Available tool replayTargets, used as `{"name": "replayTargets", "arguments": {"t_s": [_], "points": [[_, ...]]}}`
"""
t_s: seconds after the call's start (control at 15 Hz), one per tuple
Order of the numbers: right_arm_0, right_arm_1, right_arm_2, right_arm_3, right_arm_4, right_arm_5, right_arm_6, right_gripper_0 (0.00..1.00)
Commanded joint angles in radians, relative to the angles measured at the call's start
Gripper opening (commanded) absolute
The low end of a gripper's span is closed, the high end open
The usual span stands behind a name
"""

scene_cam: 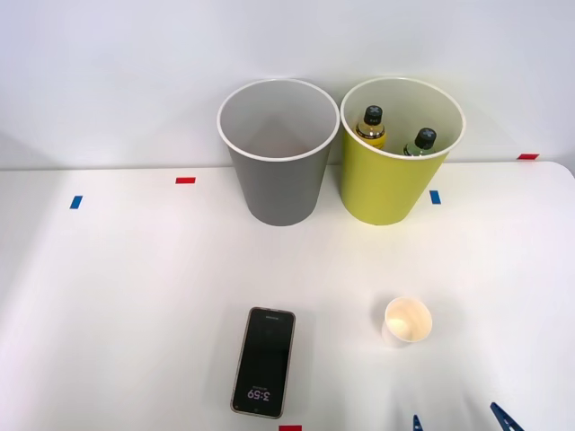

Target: Put cans in the gray bin, plastic bottles in the light green bin

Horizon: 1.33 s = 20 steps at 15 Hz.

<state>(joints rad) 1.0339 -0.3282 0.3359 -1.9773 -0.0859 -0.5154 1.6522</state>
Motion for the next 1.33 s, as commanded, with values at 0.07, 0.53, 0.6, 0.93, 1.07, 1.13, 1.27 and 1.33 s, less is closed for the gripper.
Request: {"name": "replayTargets", "arguments": {"t_s": [0.07, 0.53, 0.6, 0.93, 1.07, 1.13, 1.27, 1.33], "points": [[0.000, 0.000, 0.000, 0.000, 0.000, 0.000, 0.000, 1.00], [0.000, 0.000, 0.000, 0.000, 0.000, 0.000, 0.000, 1.00], [0.000, 0.000, 0.000, 0.000, 0.000, 0.000, 0.000, 1.00], [0.000, 0.000, 0.000, 0.000, 0.000, 0.000, 0.000, 1.00], [0.000, 0.000, 0.000, 0.000, 0.000, 0.000, 0.000, 1.00], [0.000, 0.000, 0.000, 0.000, 0.000, 0.000, 0.000, 1.00], [0.000, 0.000, 0.000, 0.000, 0.000, 0.000, 0.000, 1.00], [0.000, 0.000, 0.000, 0.000, 0.000, 0.000, 0.000, 1.00]]}}
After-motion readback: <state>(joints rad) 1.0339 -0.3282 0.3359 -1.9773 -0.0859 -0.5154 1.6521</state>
